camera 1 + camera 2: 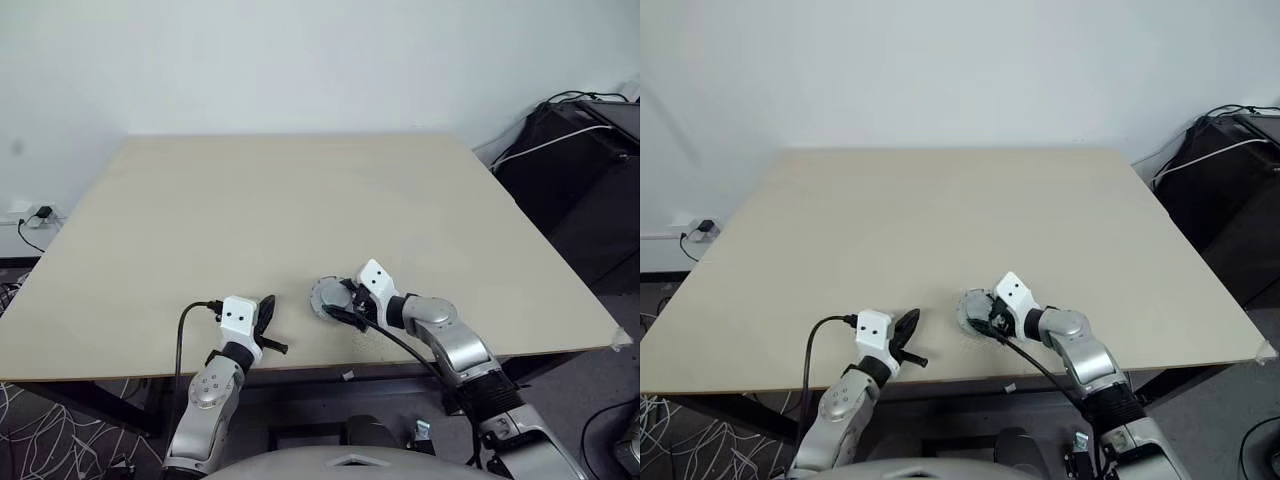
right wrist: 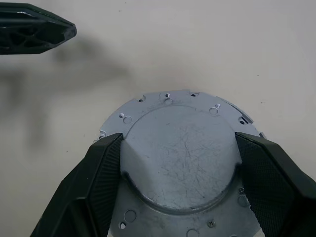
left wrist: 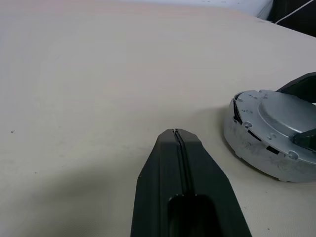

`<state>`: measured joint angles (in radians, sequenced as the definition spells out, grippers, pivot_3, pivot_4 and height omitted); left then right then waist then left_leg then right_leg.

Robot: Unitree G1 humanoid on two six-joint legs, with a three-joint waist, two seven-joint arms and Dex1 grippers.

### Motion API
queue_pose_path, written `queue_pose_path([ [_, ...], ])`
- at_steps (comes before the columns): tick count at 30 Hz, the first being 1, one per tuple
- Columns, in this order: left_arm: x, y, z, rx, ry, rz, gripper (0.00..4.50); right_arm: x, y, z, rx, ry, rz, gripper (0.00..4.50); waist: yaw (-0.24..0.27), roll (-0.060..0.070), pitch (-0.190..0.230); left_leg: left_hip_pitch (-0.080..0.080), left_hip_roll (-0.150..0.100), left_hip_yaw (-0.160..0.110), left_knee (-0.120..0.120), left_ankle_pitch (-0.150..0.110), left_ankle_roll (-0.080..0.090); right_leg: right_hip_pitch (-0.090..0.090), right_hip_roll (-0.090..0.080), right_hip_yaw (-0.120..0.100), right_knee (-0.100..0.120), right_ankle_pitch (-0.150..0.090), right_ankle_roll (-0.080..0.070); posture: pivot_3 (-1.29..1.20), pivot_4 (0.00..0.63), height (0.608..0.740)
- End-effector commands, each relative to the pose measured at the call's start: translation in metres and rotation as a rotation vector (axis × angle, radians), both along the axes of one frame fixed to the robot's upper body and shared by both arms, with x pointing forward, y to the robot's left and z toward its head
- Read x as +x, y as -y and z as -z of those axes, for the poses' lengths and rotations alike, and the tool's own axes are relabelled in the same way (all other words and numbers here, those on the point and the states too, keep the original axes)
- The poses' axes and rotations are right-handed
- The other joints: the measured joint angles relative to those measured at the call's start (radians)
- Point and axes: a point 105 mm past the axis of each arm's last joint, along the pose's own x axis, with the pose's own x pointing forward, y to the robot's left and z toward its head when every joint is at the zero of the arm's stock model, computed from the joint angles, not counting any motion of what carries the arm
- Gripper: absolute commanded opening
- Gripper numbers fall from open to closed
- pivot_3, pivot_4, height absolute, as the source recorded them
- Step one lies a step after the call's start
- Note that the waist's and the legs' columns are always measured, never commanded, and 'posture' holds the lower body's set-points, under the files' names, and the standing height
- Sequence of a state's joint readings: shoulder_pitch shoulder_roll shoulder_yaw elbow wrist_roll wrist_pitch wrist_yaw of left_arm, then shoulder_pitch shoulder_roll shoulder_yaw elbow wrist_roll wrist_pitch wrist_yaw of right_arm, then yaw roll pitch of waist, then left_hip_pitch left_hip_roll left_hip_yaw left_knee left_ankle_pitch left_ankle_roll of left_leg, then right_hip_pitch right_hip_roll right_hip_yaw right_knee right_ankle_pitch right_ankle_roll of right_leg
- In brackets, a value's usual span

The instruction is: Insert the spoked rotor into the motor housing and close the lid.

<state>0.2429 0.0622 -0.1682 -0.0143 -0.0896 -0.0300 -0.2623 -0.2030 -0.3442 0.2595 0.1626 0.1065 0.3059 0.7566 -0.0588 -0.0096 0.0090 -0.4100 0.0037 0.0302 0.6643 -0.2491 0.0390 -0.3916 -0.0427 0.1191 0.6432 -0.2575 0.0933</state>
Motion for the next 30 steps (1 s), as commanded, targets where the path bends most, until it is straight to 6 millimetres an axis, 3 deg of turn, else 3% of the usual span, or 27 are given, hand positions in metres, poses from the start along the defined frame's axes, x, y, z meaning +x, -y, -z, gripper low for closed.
queue_pose_path([
  [1, 0.005, 0.002, -0.017, -0.012, 0.065, 0.001, 0.0, 0.006, -0.002, -0.019, 0.056, 0.077, 0.023, 3.23, 0.0, 0.0, 0.0, 0.0, 0.0, 0.0, 0.0, 0.0, 0.0, 0.0, 0.0, 0.0, 0.0, 0.0, 0.0, 0.0, 0.0, 0.74],
  [6, 0.005, 0.003, -0.017, -0.014, 0.063, 0.006, 0.0, 0.006, -0.002, -0.023, 0.084, 0.092, 0.063, 3.23, 0.0, 0.0, 0.0, 0.0, 0.0, 0.0, 0.0, 0.0, 0.0, 0.0, 0.0, 0.0, 0.0, 0.0, 0.0, 0.0, 0.0, 0.74],
  [30, 0.003, 0.005, -0.015, -0.02, 0.055, 0.005, 0.0, 0.008, -0.009, -0.004, -0.031, 0.056, 0.104, 3.23, -0.004, 0.001, 0.0, 0.001, 0.001, 0.0, 0.0, 0.0, -0.001, 0.0, 0.0, 0.0, 0.001, 0.0, 0.0, 0.0, 0.0, 0.74],
])
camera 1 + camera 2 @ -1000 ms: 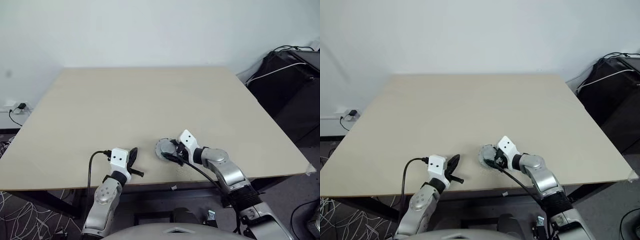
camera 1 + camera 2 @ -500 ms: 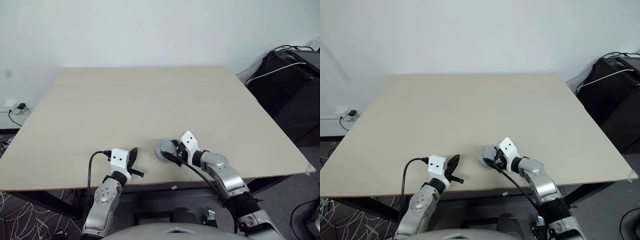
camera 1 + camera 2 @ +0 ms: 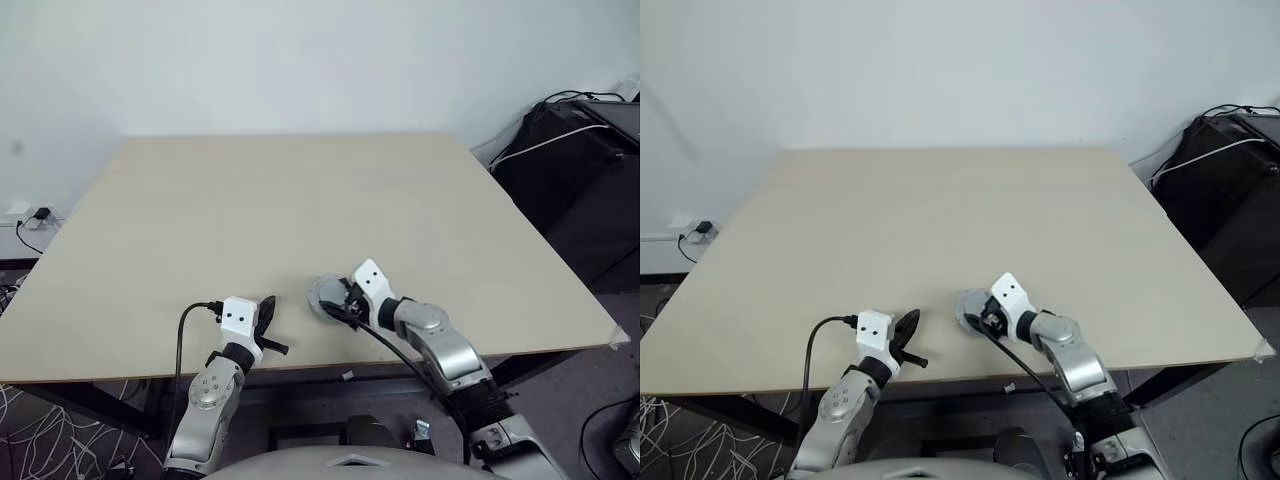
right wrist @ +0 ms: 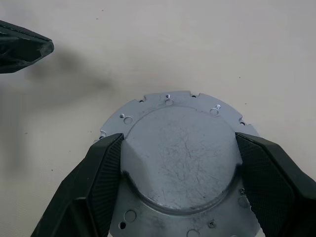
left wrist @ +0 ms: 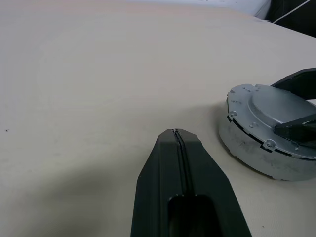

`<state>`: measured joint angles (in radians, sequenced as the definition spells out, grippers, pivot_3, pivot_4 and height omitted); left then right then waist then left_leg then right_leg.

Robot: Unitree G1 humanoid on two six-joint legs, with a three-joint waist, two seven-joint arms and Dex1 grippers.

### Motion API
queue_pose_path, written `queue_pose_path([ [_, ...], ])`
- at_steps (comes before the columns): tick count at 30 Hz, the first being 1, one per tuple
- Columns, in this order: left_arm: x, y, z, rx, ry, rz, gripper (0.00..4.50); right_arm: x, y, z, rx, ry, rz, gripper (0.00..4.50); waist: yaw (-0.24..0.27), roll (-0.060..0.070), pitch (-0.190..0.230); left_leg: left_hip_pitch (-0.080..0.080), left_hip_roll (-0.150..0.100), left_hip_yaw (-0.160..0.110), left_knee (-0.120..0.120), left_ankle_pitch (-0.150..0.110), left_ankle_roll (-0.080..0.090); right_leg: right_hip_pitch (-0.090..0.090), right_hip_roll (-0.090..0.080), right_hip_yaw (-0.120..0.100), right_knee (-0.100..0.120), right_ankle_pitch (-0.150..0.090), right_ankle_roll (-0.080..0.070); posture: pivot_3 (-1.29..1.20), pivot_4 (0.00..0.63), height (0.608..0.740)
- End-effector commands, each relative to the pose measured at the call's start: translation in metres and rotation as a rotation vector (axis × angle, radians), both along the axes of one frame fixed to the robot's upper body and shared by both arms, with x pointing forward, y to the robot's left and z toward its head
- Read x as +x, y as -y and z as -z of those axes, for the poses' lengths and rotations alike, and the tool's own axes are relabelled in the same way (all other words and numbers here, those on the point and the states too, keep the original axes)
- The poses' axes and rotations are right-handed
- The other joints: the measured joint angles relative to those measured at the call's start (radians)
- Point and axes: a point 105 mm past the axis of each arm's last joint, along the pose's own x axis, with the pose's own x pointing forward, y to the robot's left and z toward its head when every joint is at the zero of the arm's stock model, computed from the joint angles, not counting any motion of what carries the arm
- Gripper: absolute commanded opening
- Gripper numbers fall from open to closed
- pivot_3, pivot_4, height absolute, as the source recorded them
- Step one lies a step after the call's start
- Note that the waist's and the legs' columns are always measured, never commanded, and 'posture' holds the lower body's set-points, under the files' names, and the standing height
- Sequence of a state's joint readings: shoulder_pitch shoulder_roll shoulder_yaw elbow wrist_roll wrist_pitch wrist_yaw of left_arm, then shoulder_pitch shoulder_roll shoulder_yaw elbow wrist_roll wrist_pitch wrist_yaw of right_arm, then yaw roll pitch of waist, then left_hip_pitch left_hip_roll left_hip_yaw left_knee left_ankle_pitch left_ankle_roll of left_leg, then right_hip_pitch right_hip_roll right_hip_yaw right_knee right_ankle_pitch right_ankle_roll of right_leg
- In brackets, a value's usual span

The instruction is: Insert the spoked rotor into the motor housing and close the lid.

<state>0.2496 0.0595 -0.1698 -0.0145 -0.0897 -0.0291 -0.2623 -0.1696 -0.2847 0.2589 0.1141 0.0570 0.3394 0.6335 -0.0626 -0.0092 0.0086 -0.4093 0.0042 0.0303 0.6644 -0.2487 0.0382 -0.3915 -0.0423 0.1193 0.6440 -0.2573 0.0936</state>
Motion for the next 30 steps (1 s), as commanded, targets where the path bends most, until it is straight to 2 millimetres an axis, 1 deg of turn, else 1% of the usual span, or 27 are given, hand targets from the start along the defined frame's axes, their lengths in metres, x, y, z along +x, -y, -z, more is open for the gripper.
queue_pose_path([
  [1, 0.005, 0.004, -0.017, -0.017, 0.062, 0.005, 0.0, 0.005, -0.001, -0.006, -0.016, 0.023, 0.002, 3.23, 0.0, 0.0, 0.0, 0.0, 0.0, 0.0, 0.0, 0.0, 0.0, 0.0, 0.0, 0.0, 0.0, 0.0, 0.0, 0.0, 0.0, 0.74],
  [7, 0.005, 0.005, -0.016, -0.018, 0.062, 0.006, 0.0, 0.004, 0.002, 0.0, -0.054, -0.002, -0.003, 3.23, -0.001, 0.0, 0.0, 0.002, 0.0, 0.0, 0.0, 0.0, 0.0, 0.002, 0.0, 0.0, 0.0, 0.0, 0.0, 0.0, 0.0, 0.74],
  [14, 0.005, 0.006, -0.017, -0.019, 0.061, 0.014, 0.0, 0.003, 0.007, 0.004, -0.068, -0.039, 0.003, 3.23, 0.0, 0.0, 0.0, 0.01, 0.0, 0.0, -0.001, -0.003, -0.005, 0.01, 0.0, 0.0, -0.001, 0.0, 0.0, 0.0, 0.0, 0.74],
  [30, 0.005, 0.007, -0.016, -0.019, 0.057, 0.017, 0.0, 0.003, 0.022, 0.013, -0.144, -0.08, 0.013, 3.23, 0.004, 0.0, -0.001, 0.01, 0.0, 0.0, -0.001, -0.003, -0.005, 0.011, -0.001, 0.0, -0.002, 0.0, -0.001, 0.0, 0.0, 0.74],
])
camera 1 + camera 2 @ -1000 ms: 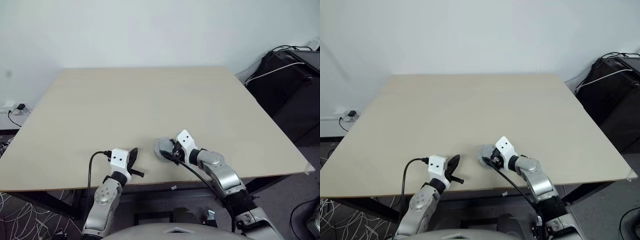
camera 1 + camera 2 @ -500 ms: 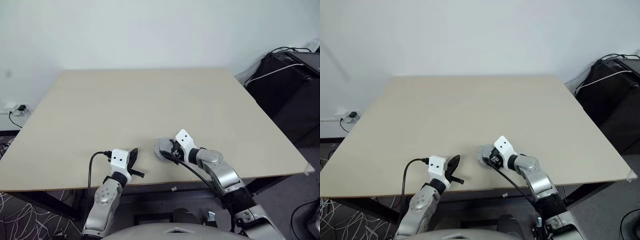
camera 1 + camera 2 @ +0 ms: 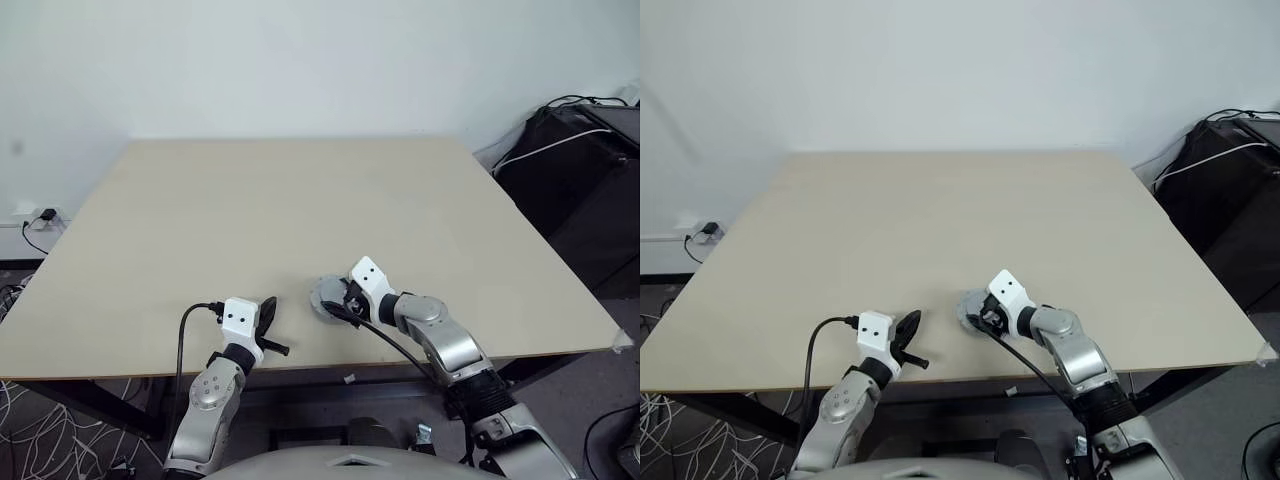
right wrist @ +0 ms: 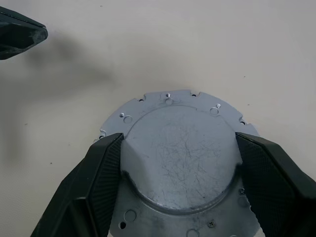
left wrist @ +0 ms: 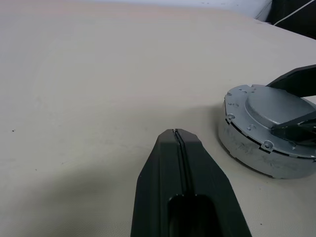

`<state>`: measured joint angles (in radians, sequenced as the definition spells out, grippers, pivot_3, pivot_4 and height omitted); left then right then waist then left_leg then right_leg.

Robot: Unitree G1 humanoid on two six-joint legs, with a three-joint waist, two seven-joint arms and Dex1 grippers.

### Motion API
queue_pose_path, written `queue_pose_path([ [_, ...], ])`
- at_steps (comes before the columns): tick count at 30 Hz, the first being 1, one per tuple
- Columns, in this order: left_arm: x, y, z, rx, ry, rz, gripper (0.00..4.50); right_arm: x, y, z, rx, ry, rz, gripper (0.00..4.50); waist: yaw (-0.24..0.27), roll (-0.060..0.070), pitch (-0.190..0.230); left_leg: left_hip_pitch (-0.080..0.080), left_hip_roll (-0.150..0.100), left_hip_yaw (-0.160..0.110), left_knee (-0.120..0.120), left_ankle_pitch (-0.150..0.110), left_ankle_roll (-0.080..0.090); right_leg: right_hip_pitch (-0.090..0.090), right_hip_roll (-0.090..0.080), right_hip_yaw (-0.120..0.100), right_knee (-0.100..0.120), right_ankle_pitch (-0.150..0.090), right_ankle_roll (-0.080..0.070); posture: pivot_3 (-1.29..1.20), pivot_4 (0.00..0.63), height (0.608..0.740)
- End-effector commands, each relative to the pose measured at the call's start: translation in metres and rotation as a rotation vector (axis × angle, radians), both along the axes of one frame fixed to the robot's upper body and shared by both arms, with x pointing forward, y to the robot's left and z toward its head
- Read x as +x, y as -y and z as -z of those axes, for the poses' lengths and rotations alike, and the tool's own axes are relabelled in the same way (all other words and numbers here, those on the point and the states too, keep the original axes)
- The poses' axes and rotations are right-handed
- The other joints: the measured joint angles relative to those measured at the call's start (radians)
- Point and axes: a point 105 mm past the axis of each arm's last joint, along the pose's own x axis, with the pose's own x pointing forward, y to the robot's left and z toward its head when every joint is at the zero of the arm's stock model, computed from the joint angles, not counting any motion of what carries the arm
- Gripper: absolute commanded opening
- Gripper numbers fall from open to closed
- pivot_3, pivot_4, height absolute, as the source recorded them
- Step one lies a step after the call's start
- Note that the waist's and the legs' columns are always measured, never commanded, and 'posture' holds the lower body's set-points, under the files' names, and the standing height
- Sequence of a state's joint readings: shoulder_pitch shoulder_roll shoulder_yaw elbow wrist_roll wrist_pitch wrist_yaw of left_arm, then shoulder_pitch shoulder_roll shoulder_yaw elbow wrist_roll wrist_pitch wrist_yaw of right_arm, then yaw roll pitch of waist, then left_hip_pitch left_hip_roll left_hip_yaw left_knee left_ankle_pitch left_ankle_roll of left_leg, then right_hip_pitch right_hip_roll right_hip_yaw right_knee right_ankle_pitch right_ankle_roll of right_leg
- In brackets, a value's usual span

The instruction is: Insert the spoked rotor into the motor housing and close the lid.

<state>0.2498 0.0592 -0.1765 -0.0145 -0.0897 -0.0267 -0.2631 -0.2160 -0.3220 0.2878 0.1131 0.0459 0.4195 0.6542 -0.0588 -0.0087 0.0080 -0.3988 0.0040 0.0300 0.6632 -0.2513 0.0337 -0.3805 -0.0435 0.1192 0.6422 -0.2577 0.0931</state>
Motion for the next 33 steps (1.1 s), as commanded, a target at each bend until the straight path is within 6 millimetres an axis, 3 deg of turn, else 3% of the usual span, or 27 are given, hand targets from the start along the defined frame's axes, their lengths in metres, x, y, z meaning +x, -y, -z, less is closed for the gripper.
queue_pose_path([
  [1, 0.005, 0.005, -0.016, -0.016, 0.059, 0.009, 0.0, 0.0, 0.019, 0.012, -0.083, -0.039, 0.045, 3.23, 0.0, 0.0, 0.0, 0.0, 0.0, 0.0, 0.0, 0.0, 0.0, 0.0, 0.0, 0.0, 0.0, 0.0, 0.0, 0.0, 0.0, 0.74],
  [7, 0.005, 0.005, -0.015, -0.016, 0.056, 0.01, 0.0, -0.001, 0.023, 0.017, -0.112, -0.057, 0.059, 3.23, 0.001, 0.0, 0.0, 0.0, 0.0, 0.0, 0.0, 0.0, 0.0, 0.0, 0.0, 0.0, 0.0, 0.0, 0.0, 0.0, 0.0, 0.74],
  [12, 0.005, 0.005, -0.015, -0.016, 0.054, 0.011, 0.0, -0.007, 0.013, 0.006, 0.001, -0.054, 0.003, 3.23, 0.003, 0.0, 0.0, 0.0, 0.0, 0.0, 0.0, 0.0, 0.0, 0.0, 0.0, 0.0, -0.001, 0.0, 0.0, 0.0, 0.0, 0.74],
  [16, 0.004, 0.006, -0.014, -0.016, 0.053, 0.012, 0.0, -0.01, 0.015, 0.007, -0.028, -0.057, -0.028, 3.23, 0.003, 0.0, 0.0, 0.0, 0.0, 0.0, -0.002, 0.0, 0.0, 0.0, 0.0, 0.0, -0.001, 0.0, -0.001, 0.0, 0.0, 0.74],
  [28, 0.003, 0.006, -0.013, -0.02, 0.047, 0.013, 0.0, 0.007, 0.03, 0.012, -0.081, -0.03, 0.136, 3.23, 0.006, -0.001, 0.001, 0.0, 0.0, 0.0, -0.002, 0.0, 0.0, 0.0, -0.001, 0.0, -0.001, -0.001, -0.001, 0.0, 0.0, 0.74],
  [33, 0.004, 0.007, -0.013, -0.021, 0.048, 0.013, 0.0, 0.004, 0.03, 0.016, -0.114, -0.059, 0.117, 3.23, 0.006, -0.001, 0.0, 0.0, 0.0, 0.0, -0.001, 0.0, 0.0, 0.0, -0.002, 0.0, -0.001, -0.001, -0.001, 0.0, 0.0, 0.74],
])
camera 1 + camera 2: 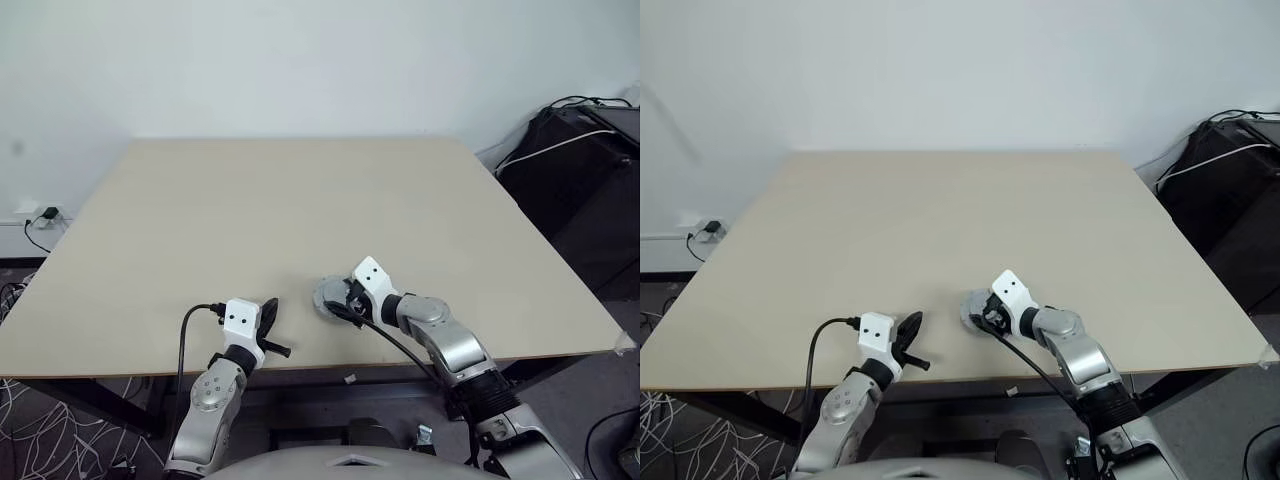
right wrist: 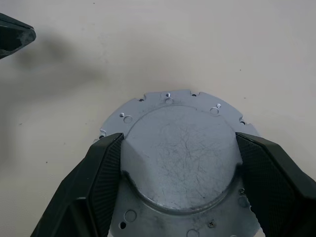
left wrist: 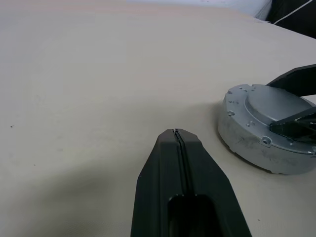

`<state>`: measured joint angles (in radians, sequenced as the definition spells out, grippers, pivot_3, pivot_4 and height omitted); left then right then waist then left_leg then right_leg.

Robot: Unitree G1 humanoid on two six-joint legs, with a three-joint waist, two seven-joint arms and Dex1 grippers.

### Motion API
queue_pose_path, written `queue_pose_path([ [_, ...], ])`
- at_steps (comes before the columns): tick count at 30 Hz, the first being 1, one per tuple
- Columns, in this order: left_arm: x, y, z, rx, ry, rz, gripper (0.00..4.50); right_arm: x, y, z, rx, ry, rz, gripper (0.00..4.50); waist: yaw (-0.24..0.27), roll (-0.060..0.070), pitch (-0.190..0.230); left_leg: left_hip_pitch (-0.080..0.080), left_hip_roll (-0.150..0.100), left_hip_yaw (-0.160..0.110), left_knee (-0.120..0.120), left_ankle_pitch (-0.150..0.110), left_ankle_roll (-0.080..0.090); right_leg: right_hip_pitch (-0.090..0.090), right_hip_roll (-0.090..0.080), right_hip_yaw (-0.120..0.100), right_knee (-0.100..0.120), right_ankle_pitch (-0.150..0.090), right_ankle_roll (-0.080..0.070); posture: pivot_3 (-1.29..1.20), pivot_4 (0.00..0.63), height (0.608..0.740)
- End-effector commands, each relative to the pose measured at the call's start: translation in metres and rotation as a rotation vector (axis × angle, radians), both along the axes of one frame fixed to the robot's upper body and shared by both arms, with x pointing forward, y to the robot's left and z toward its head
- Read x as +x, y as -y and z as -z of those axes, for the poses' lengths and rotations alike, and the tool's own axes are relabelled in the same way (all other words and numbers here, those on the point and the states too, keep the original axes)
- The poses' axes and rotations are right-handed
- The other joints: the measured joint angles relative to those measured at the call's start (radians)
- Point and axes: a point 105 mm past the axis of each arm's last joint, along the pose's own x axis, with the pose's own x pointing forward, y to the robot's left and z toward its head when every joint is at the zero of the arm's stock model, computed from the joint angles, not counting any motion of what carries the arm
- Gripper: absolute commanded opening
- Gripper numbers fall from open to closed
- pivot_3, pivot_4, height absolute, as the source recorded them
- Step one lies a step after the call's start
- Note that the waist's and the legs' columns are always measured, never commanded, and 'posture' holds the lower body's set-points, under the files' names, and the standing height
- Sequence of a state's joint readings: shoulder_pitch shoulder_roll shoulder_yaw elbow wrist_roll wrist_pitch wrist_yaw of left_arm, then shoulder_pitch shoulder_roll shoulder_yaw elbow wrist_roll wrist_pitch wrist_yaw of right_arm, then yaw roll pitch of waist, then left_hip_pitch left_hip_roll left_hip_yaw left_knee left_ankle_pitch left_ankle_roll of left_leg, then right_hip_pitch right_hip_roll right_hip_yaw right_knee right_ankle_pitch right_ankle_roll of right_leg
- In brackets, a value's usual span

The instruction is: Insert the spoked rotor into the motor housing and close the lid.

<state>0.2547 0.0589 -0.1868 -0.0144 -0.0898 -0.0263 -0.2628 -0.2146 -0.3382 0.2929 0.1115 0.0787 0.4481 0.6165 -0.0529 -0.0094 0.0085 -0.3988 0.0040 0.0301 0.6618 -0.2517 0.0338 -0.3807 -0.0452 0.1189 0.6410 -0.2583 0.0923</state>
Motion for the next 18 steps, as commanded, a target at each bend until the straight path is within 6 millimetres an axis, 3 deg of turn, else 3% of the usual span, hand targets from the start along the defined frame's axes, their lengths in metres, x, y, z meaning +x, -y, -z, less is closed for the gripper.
queue_pose_path([
  [1, 0.005, 0.004, -0.014, -0.019, 0.054, 0.005, 0.0, 0.002, 0.025, 0.014, -0.114, -0.045, 0.073, 3.23, 0.0, 0.0, 0.0, 0.0, 0.0, 0.0, 0.0, 0.0, 0.0, 0.0, 0.0, 0.0, 0.0, 0.0, 0.0, 0.0, 0.0, 0.74],
  [6, 0.009, 0.005, -0.018, -0.023, 0.065, 0.002, 0.0, -0.002, 0.024, 0.016, -0.12, -0.072, 0.048, 3.23, 0.0, 0.0, 0.0, 0.0, 0.0, 0.0, 0.0, 0.0, 0.0, 0.0, -0.001, 0.0, 0.0, 0.0, 0.0, 0.0, 0.0, 0.74],
  [12, 0.04, 0.003, -0.028, 0.012, 0.041, -0.088, 0.0, -0.003, 0.021, 0.017, -0.113, -0.075, 0.048, 3.23, 0.008, -0.001, 0.0, 0.0, 0.0, 0.0, 0.0, 0.0, 0.0, 0.0, 0.0, -0.001, 0.0, 0.0, 0.0, 0.0, 0.0, 0.74],
  [18, 0.068, 0.032, -0.031, 0.008, -0.124, 0.029, 0.0, -0.005, 0.016, 0.018, -0.105, -0.077, 0.047, 3.23, 0.007, -0.001, 0.0, 0.0, -0.004, -0.001, 0.0, 0.001, 0.001, 0.001, 0.002, -0.001, 0.0, -0.002, 0.005, 0.0, 0.0, 0.74],
])
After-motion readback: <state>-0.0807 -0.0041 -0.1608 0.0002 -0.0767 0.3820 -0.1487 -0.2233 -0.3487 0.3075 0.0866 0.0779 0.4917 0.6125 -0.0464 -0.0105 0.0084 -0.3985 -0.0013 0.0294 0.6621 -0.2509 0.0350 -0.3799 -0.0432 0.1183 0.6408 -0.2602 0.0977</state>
